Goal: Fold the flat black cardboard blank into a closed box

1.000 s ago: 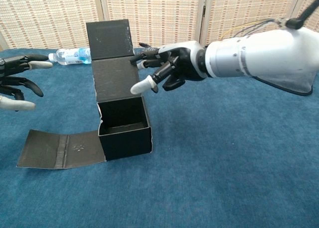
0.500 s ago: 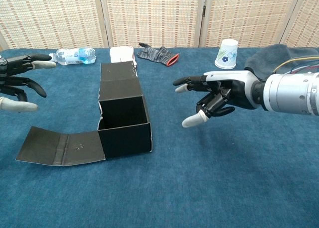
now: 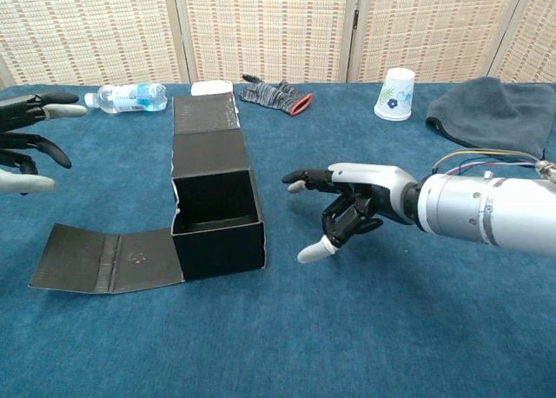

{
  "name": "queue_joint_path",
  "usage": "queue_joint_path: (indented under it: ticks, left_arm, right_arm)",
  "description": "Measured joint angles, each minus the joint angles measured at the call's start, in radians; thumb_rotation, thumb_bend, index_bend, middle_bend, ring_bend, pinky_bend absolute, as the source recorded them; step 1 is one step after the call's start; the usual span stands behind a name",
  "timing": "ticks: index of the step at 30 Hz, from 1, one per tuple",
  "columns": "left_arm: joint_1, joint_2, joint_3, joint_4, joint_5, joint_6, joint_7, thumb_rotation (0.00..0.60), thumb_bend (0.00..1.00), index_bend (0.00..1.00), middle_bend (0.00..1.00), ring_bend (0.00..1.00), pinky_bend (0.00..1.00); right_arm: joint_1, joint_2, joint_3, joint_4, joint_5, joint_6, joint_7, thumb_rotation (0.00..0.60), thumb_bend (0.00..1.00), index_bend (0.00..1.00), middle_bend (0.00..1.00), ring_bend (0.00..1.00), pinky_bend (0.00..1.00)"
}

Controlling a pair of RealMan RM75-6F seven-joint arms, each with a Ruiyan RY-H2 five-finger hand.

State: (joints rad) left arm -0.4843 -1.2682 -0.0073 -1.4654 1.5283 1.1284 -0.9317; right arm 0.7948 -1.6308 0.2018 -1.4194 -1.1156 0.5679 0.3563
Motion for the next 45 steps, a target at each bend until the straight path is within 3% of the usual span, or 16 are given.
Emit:
queue_joint_path:
  ticks: [16, 22, 24, 27, 30, 37, 45]
  left_arm:
    - [0.005, -0.003, -0.005, 0.032, 0.008, 0.009, -0.036, 0.600, 0.00, 0.02, 0.04, 0.35, 0.59]
    - [0.006, -0.005, -0.006, 0.051, 0.013, 0.014, -0.058, 0.600, 0.00, 0.02, 0.04, 0.35, 0.59]
    - [0.007, -0.006, -0.006, 0.058, 0.014, 0.017, -0.065, 0.600, 0.00, 0.02, 0.04, 0.35, 0.59]
    - [0.009, -0.008, -0.007, 0.068, 0.015, 0.021, -0.073, 0.600, 0.00, 0.02, 0.04, 0.35, 0.59]
    - [0.011, -0.007, -0.008, 0.075, 0.015, 0.025, -0.083, 0.600, 0.00, 0.02, 0.04, 0.35, 0.59]
    - [0.024, -0.004, -0.024, 0.095, -0.001, 0.053, -0.085, 0.600, 0.00, 0.03, 0.04, 0.35, 0.59]
    - [0.035, -0.004, -0.064, 0.121, -0.028, 0.093, -0.057, 0.600, 0.00, 0.02, 0.04, 0.36, 0.59]
  right_arm:
    - [0.039, -0.134, 0.034, 0.113, -0.022, 0.008, 0.017, 0.600, 0.00, 0.00, 0.06, 0.67, 1.00]
    - [0.052, -0.180, 0.049, 0.166, -0.030, 0.009, 0.036, 0.600, 0.09, 0.00, 0.13, 0.70, 1.00]
    - [0.054, -0.198, 0.056, 0.185, -0.031, 0.016, 0.041, 0.600, 0.14, 0.05, 0.18, 0.72, 1.00]
    - [0.056, -0.226, 0.064, 0.215, -0.029, 0.036, 0.040, 0.600, 0.29, 0.21, 0.28, 0.76, 1.00]
    - [0.057, -0.253, 0.070, 0.242, -0.023, 0.051, 0.033, 0.600, 0.35, 0.31, 0.33, 0.78, 1.00]
    - [0.034, -0.250, 0.088, 0.234, -0.027, 0.078, 0.079, 0.600, 0.35, 0.36, 0.38, 0.80, 1.00]
    - [-0.035, -0.145, 0.124, 0.111, -0.073, 0.117, 0.256, 0.600, 0.35, 0.38, 0.39, 0.80, 1.00]
